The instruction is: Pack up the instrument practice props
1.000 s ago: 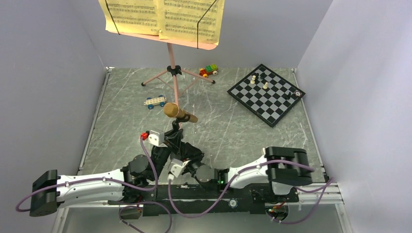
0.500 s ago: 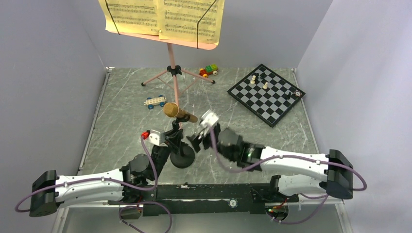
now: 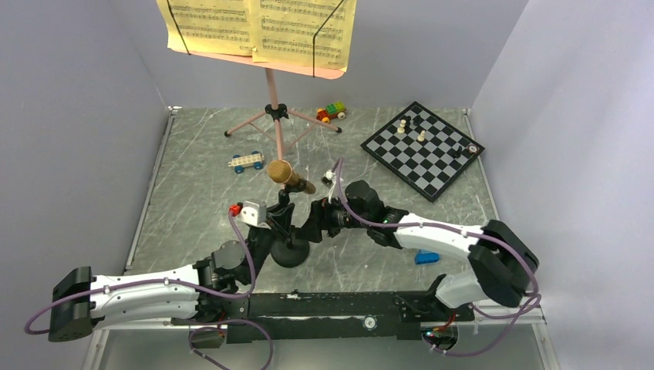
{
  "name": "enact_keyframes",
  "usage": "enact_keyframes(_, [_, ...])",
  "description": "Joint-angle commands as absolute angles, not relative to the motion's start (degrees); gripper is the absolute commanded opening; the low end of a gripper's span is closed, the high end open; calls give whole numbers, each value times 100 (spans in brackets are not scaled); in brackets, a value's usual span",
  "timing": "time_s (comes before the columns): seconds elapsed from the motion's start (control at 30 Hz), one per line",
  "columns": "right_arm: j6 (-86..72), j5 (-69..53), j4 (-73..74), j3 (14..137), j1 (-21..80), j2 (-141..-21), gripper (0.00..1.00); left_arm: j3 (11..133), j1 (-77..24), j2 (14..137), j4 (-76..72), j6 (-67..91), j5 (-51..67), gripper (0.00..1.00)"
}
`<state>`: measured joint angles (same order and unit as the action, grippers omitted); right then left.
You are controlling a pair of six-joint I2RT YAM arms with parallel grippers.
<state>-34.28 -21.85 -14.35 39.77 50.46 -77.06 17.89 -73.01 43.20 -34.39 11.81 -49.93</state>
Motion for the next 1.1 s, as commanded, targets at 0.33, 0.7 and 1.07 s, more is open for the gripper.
enact_keyframes(0.33, [-5209, -4125, -4002, 3518, 4369, -8675, 79, 1080, -8098, 4382, -2107, 2421, -5378, 0])
enact_keyframes(0.7, [-5779, -4522, -4715, 3632, 4283, -9222, 60, 1055, -8129, 4477, -2302, 2339, -5502, 0])
enact_keyframes(1.07, [-5777, -4578, -4698, 3962, 4462, -9381, 52, 1085, -8159, 4643, -2345, 2366, -5510, 0])
